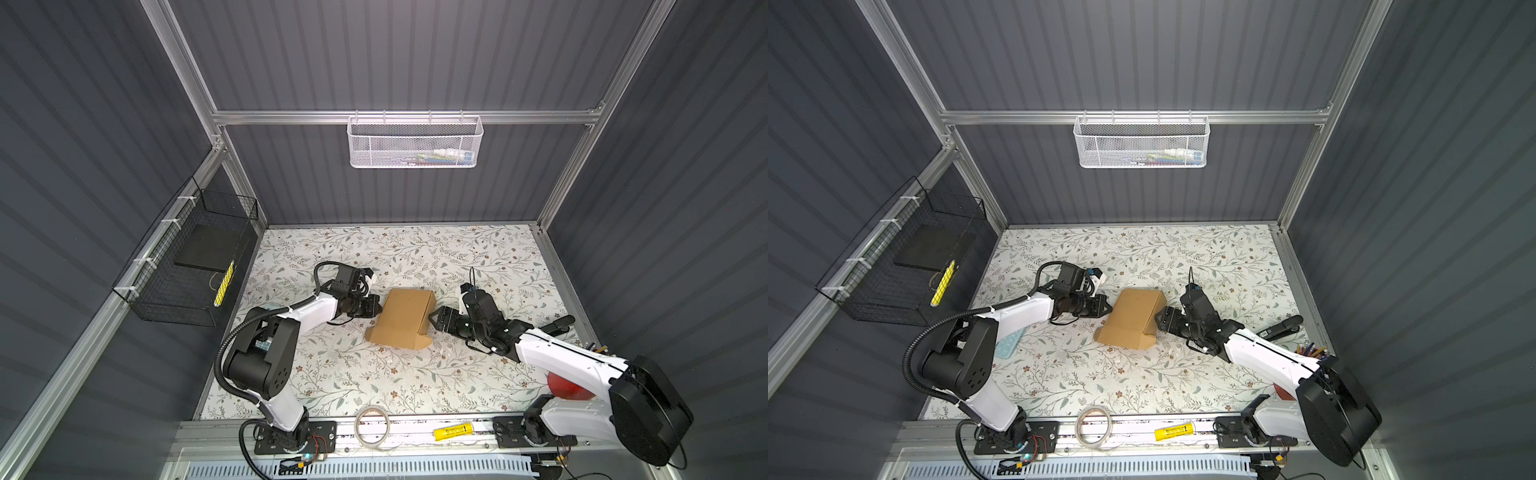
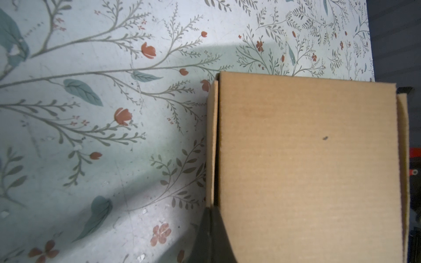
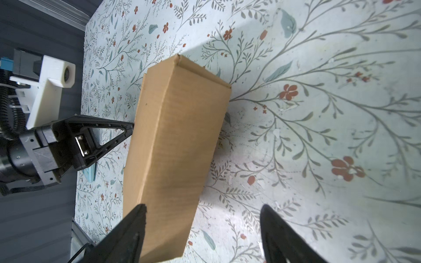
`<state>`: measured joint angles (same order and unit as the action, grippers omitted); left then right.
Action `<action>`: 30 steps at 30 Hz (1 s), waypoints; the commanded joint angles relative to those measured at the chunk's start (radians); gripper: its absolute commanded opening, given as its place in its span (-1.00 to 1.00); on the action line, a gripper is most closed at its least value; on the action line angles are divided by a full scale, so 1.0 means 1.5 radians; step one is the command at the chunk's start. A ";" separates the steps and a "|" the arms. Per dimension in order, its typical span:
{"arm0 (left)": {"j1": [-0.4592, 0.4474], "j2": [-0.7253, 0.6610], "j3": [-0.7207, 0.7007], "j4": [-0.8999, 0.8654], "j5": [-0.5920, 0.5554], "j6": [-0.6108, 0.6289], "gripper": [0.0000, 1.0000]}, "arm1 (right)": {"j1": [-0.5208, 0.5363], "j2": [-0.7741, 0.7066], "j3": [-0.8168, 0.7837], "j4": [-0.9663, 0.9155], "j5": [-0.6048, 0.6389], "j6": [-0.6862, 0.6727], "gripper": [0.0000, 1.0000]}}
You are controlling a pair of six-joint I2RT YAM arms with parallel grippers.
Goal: Assemble paper box
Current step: Turn over the paper box at the center of the table.
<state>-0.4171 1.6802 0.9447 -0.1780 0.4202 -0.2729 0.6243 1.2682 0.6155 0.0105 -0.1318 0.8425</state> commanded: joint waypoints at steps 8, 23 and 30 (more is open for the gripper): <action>0.002 -0.003 -0.011 -0.012 0.002 -0.004 -0.93 | -0.001 0.067 0.021 0.122 -0.049 0.046 0.61; 0.002 -0.008 -0.008 0.001 0.015 -0.018 -0.92 | 0.005 0.168 0.055 0.229 -0.093 0.087 0.47; 0.002 -0.005 -0.009 0.013 0.021 -0.026 -0.92 | 0.019 0.214 0.082 0.258 -0.109 0.106 0.45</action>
<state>-0.4034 1.6802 0.9443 -0.1642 0.4129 -0.3000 0.6296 1.5711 0.6960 0.3325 -0.2451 0.9829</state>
